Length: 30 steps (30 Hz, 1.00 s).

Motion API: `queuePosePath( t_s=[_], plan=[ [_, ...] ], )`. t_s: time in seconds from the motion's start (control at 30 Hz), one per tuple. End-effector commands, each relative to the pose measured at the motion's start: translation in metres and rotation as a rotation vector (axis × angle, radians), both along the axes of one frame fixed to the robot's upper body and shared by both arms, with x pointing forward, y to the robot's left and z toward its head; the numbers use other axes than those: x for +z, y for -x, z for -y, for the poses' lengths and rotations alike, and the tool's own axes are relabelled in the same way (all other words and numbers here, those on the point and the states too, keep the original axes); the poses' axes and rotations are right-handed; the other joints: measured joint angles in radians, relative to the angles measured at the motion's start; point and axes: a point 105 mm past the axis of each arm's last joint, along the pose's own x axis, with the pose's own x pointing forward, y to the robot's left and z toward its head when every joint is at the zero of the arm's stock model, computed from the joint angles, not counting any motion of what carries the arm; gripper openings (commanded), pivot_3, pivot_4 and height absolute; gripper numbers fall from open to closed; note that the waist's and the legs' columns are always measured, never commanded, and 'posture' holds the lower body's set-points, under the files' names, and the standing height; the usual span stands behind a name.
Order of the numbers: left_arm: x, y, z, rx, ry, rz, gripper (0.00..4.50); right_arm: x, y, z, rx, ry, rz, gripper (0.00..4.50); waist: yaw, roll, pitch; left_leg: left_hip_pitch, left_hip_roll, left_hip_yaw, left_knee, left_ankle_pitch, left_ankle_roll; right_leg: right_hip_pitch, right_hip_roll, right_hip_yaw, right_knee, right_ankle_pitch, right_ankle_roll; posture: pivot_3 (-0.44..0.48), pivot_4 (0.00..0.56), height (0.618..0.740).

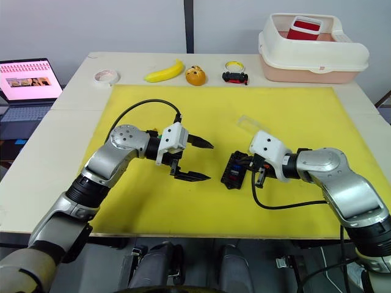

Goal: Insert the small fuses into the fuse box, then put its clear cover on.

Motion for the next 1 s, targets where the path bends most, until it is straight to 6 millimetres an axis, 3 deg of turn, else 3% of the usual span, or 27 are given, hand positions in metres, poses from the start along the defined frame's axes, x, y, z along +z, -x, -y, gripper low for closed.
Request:
queuePosePath(
  t_s=[0.03,0.13,0.23,0.33,0.47,0.87,1.0],
  plan=[
    [0.011,0.004,0.001,-0.01,0.029,0.041,4.47,0.006,-0.001,-0.001,0.007,0.005,0.028,0.0,0.0,0.0,0.0,0.0,0.0,0.0,0.0,0.0,0.0,0.0,0.0,0.0,0.0,0.0,0.0,0.0,0.15,0.74],
    [0.012,0.004,0.001,-0.007,0.031,0.04,4.47,0.01,0.0,0.0,0.008,0.001,0.031,0.0,0.0,0.0,0.0,0.0,0.0,0.0,0.0,0.0,0.0,0.0,0.0,0.0,0.0,0.0,0.0,0.0,0.15,0.74],
    [0.012,0.003,0.001,-0.004,0.032,0.039,4.5,0.022,-0.002,0.0,0.0,-0.011,0.066,0.97,0.0,0.0,0.0,0.0,0.0,0.0,0.0,0.0,0.0,0.0,0.0,0.0,0.0,0.0,0.0,0.0,0.15,0.74],
    [0.012,0.002,0.001,-0.002,0.031,0.038,4.5,0.03,-0.005,0.003,-0.014,-0.013,0.088,0.97,-0.001,0.0,0.0,0.0,0.0,0.0,0.0,0.0,0.0,0.0,0.0,0.0,0.0,0.0,0.0,0.0,0.15,0.74],
    [0.012,0.001,0.001,-0.001,0.031,0.039,4.5,0.025,0.002,0.002,0.007,-0.007,0.066,0.97,0.002,0.0,0.0,0.0,0.0,0.0,0.0,0.0,0.0,0.0,0.0,0.0,0.0,0.0,0.0,0.0,0.15,0.74],
    [0.012,0.002,0.002,-0.011,0.035,0.034,4.5,0.037,0.005,0.0,-0.046,-0.288,0.032,0.97,0.0,0.0,0.0,0.0,0.0,-0.001,0.001,0.0,0.0,0.001,0.0,0.0,0.001,0.0,0.0,0.0,0.15,0.74],
    [0.013,0.003,0.005,-0.013,0.045,0.028,4.5,0.032,0.001,0.0,-0.089,-0.416,0.004,0.07,0.002,0.0,0.0,0.0,0.0,0.0,0.002,0.0,0.0,0.001,0.001,0.0,0.001,0.0,0.0,0.0,0.15,0.74]
  ],
)
